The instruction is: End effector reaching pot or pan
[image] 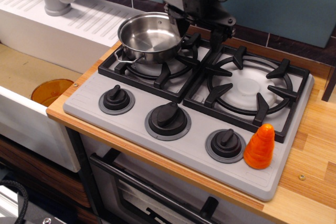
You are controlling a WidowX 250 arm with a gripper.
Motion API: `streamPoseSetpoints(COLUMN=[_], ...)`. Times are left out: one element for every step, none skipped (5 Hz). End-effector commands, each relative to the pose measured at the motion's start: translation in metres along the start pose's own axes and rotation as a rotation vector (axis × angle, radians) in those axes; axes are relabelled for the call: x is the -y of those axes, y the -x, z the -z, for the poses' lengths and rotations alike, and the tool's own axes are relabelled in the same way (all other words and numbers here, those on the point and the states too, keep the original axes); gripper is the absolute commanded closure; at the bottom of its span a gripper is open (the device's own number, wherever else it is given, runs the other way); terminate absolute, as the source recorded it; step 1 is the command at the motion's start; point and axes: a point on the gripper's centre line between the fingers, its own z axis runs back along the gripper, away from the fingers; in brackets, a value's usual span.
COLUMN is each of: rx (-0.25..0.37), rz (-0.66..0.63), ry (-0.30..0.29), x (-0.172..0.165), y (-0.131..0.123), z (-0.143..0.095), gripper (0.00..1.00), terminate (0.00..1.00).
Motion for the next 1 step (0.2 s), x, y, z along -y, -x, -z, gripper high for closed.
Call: streamPoseSetpoints(rx=[0.072], rz=[0.015], ry=[-0.076], x=[-0.0255], y=[-0.0045], z=[-0.0121], gripper=[0.0], terminate=[1.0])
